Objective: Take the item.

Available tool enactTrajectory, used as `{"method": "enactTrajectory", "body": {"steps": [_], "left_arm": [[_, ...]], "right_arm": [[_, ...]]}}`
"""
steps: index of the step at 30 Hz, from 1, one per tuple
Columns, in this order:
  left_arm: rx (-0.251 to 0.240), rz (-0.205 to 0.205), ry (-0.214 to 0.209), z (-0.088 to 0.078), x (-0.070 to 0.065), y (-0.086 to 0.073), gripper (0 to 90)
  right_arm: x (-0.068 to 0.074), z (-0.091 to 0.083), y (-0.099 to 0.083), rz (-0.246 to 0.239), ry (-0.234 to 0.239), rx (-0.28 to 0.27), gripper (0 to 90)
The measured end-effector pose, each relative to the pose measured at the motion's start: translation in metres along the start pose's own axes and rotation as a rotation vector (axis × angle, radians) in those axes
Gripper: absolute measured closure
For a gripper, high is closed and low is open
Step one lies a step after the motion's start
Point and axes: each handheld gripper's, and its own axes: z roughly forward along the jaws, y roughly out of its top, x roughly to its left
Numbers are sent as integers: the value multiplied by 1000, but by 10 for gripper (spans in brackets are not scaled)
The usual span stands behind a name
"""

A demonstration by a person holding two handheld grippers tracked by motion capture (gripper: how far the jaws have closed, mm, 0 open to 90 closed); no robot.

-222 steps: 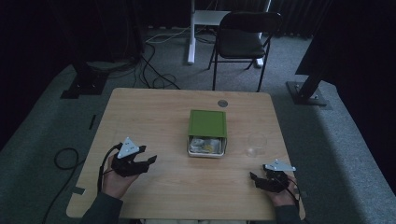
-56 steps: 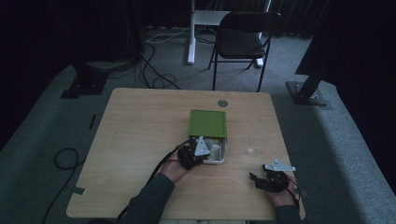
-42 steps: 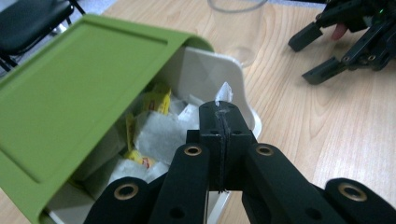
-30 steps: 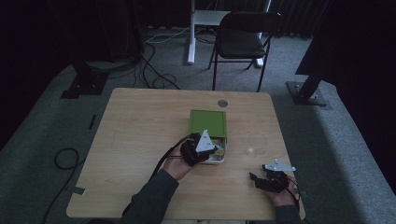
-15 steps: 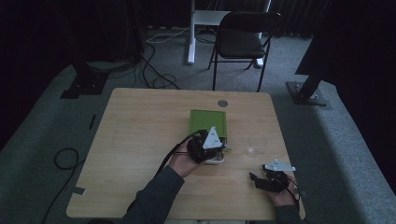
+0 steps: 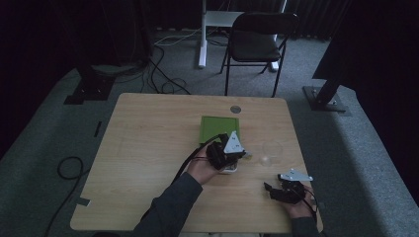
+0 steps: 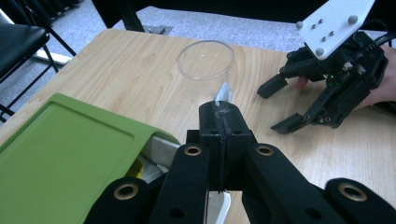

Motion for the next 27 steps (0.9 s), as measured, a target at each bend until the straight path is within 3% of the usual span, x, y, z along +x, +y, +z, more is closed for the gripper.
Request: {"method": "enactTrajectory", "body": {"steps": [15,27], "left_arm": [[16,1,-4,15,4,9,900],[17,21,-27,29,2,29,900]], "right_arm": [[0,0,0,1,-1,-1,302],[0,0,0,-2,1,0,300]]}}
